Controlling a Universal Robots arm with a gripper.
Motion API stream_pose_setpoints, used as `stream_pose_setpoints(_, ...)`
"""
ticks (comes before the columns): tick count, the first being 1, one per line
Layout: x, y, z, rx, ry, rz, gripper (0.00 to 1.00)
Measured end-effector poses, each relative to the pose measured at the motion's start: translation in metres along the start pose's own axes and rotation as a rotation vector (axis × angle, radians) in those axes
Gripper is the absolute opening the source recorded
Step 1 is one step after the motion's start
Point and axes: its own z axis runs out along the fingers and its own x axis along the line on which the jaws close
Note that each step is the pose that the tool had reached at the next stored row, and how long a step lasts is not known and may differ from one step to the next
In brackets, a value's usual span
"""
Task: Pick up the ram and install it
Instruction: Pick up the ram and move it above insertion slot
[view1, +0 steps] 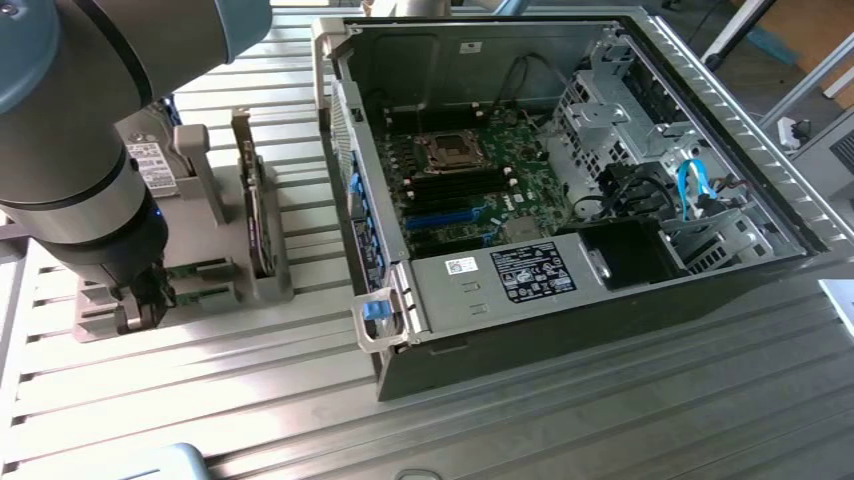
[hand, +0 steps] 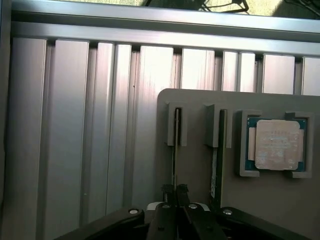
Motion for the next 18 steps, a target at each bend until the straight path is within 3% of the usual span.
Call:
stream_pose_setpoints(10, 0.000, -0.0001, -0.0008, 0.0003, -0.0027, 0.000, 0.12)
stream_pose_setpoints(18, 0.000, 0.0000, -0.0144, -0.0001, 0.0020, 0.000, 0.12)
